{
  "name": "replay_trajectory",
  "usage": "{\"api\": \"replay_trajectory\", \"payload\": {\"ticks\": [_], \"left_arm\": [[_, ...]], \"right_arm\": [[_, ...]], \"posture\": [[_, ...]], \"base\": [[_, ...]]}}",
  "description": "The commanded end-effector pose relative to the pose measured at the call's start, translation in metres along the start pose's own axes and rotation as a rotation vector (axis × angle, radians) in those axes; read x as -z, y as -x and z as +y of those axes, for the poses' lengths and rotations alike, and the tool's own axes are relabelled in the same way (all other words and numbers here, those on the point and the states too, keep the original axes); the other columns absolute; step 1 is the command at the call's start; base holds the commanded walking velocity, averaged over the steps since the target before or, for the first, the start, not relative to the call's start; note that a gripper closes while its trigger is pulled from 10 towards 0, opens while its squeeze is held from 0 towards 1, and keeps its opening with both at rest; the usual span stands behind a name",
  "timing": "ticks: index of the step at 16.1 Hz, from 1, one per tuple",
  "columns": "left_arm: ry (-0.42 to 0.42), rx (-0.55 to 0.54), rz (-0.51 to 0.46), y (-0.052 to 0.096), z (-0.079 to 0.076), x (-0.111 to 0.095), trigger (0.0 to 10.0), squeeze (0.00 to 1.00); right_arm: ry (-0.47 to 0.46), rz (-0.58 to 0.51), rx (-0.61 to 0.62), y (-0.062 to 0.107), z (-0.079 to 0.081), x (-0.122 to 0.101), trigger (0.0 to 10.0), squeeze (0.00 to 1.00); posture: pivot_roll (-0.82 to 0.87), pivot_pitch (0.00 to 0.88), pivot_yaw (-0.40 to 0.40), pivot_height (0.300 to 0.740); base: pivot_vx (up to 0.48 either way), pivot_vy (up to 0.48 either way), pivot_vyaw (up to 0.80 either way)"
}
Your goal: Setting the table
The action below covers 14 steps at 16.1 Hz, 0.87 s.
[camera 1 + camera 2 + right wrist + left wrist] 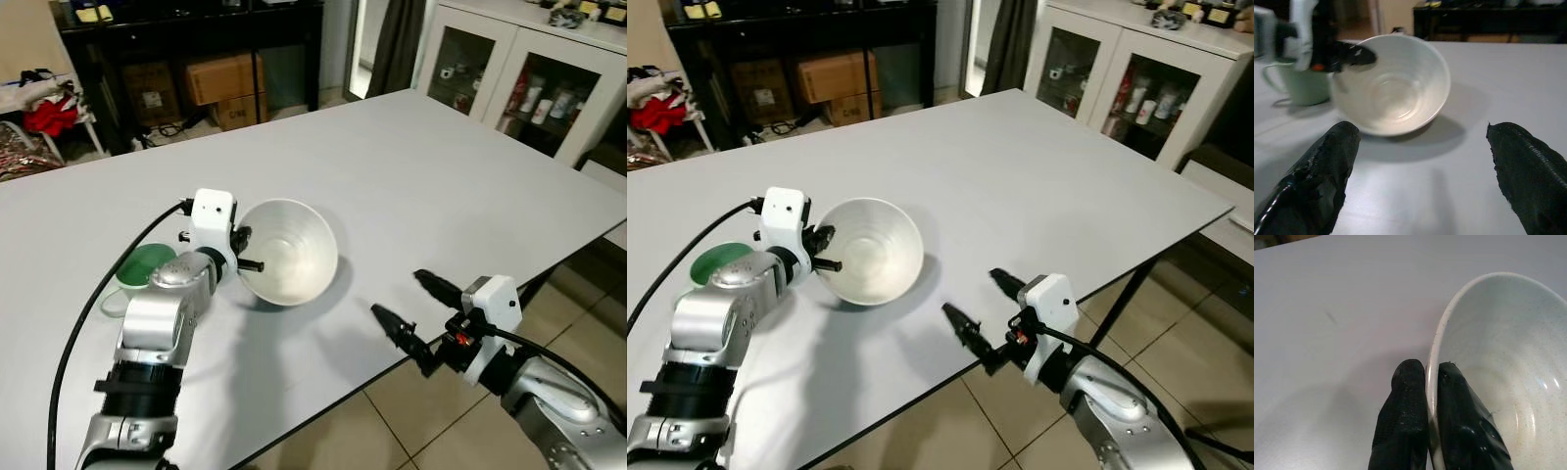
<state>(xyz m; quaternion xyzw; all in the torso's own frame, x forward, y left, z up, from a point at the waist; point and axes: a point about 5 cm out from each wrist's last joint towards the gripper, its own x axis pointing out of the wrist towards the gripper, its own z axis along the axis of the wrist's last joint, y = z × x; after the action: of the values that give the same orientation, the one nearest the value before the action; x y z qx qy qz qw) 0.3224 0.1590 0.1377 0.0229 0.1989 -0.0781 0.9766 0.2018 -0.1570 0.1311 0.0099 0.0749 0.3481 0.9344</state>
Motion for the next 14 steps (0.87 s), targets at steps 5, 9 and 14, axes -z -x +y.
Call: {"api": "replay_trajectory", "payload": {"ticks": [5,9,14], "left_arm": [[0.002,-0.164,0.016,0.0,0.018,-0.014,10.0,0.0],[-0.013,-0.161,0.039,0.001,0.019,-0.013,10.0,0.79],[-0.065,-0.154,0.091,0.002,0.019,-0.003,10.0,0.86]], "right_arm": [[-0.006,0.019,-0.07,0.003,0.006,-0.005,10.0,0.0],[-0.013,0.039,-0.076,0.004,0.007,-0.003,10.0,0.0],[-0.009,0.057,-0.064,0.006,0.006,-0.001,10.0,0.0]], "posture": [[-0.09,0.0,0.02,0.74],[-0.09,0.0,0.024,0.74],[-0.09,0.0,0.025,0.74]], "base": [[0.0,0.0,0.0],[0.0,0.0,0.0],[0.0,0.0,0.0]]}}
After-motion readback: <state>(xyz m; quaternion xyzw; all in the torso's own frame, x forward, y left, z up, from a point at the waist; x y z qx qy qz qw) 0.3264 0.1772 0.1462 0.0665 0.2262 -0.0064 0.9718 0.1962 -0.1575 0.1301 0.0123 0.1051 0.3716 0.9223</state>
